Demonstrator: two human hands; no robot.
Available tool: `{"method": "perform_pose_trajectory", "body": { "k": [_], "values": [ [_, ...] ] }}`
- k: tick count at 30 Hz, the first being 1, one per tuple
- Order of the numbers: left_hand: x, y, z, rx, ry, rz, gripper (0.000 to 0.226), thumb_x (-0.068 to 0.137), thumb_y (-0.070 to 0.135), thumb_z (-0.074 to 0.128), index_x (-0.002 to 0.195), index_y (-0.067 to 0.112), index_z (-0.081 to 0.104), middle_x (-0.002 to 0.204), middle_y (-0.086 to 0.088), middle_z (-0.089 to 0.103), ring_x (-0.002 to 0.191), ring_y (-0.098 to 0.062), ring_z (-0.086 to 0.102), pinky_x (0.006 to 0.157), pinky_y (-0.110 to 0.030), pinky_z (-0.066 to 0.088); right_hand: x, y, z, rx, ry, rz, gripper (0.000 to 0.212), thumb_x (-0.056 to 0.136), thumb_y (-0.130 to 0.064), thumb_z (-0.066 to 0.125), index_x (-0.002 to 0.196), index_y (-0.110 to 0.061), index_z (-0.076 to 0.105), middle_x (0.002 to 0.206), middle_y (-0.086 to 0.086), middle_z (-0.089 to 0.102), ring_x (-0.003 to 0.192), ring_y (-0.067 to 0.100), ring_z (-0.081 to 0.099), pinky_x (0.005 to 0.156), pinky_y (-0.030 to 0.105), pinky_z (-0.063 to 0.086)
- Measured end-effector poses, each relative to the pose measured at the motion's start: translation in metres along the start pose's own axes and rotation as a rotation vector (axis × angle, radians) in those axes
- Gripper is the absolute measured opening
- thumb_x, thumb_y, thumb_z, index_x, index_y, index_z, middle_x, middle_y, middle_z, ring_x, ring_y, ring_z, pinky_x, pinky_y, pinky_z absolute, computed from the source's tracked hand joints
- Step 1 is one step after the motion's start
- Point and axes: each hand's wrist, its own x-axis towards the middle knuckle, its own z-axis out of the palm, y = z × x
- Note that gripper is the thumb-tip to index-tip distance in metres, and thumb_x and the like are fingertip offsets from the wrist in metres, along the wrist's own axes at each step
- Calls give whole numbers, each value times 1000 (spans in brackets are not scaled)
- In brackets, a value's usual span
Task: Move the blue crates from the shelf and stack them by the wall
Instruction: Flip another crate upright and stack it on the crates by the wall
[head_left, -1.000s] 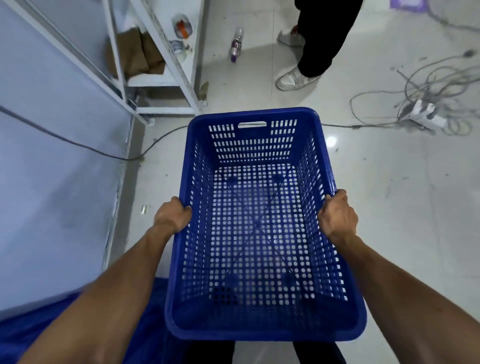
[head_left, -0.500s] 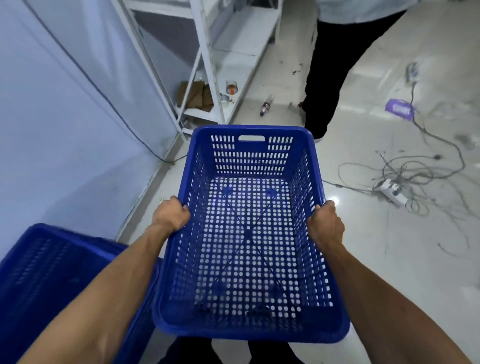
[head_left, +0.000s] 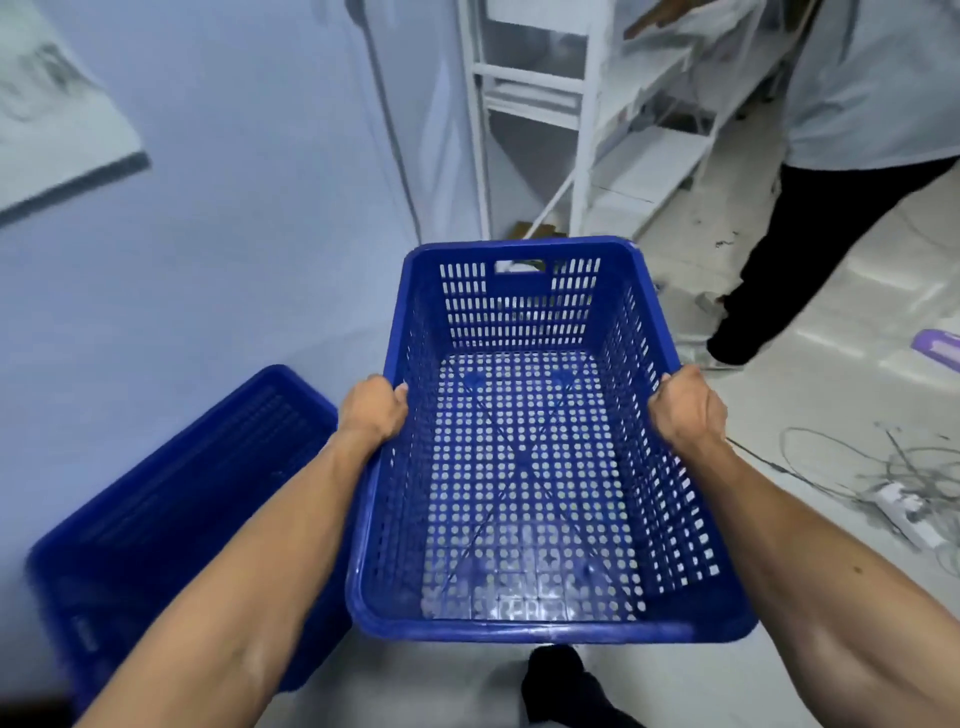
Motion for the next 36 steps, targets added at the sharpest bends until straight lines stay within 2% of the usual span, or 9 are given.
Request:
{"method": "perform_pose_trajectory", "body": {
  "k": [6, 10, 12, 16, 20, 24, 27, 30, 36],
  "values": [
    [-60, -101, -45, -69, 137, -152, 49, 101, 44, 41, 108, -2, 56, 107, -21, 64, 97, -37, 60, 74, -40, 47, -46, -86, -2, 45, -6, -220, 12, 93, -15, 40, 102, -6, 41, 92, 16, 63, 75, 34, 60, 72, 46, 53],
    [-107, -168, -67, -114, 210, -272, 42, 100, 43, 44, 97, 3, 55, 92, -13, 61, 80, -29, 55, 65, -36, 44, -77, -149, 9, 64, -51, -357, 19, 92, -21, 40, 107, -8, 42, 99, 15, 64, 84, 37, 63, 75, 48, 54],
    [-130, -198, -77, -126, 247, -332, 40, 100, 42, 45, 94, 4, 55, 86, -10, 57, 77, -28, 55, 65, -36, 45, -97, -177, 15, 76, -67, -423, 20, 93, -21, 40, 107, -7, 44, 99, 16, 64, 86, 38, 63, 73, 44, 50],
    [-176, -256, -87, -122, 309, -459, 37, 100, 40, 46, 85, 6, 53, 81, -10, 59, 73, -28, 55, 64, -36, 46, -138, -226, 34, 58, -124, -572, 17, 99, -16, 41, 107, -3, 47, 83, 12, 57, 70, 28, 53, 63, 34, 38],
    [-217, -300, -86, -58, 309, -606, 39, 100, 40, 44, 79, 8, 51, 80, -12, 60, 67, -26, 50, 62, -35, 41, -169, -267, 60, 77, -167, -734, 18, 99, -17, 42, 107, -1, 47, 81, 9, 58, 70, 29, 58, 64, 39, 47],
    [-250, -326, -78, -4, 270, -738, 44, 100, 44, 41, 80, 7, 53, 90, -16, 65, 71, -27, 51, 64, -33, 42, -190, -301, 78, 59, -217, -827, 21, 101, -24, 40, 105, -4, 45, 86, 12, 59, 74, 31, 56, 68, 41, 46],
    [-266, -334, -73, -45, 279, -835, 43, 99, 45, 43, 84, 7, 56, 88, -13, 63, 73, -28, 54, 63, -33, 44, -198, -323, 92, 54, -254, -914, 23, 102, -24, 39, 107, -3, 46, 92, 15, 64, 77, 33, 60, 71, 44, 51],
    [-275, -333, -67, -90, 275, -925, 42, 99, 45, 44, 87, 7, 57, 85, -11, 62, 74, -28, 57, 61, -34, 45, -199, -345, 107, 26, -280, -992, 24, 102, -25, 39, 109, -3, 47, 93, 16, 65, 74, 31, 58, 67, 41, 48],
    [-282, -325, -46, -157, 230, -1087, 41, 99, 47, 42, 90, 10, 54, 84, -6, 56, 75, -25, 57, 62, -34, 47, -195, -385, 131, -13, -352, -1127, 26, 101, -26, 39, 111, -3, 47, 99, 17, 66, 86, 38, 64, 71, 41, 46]
  ]
}}
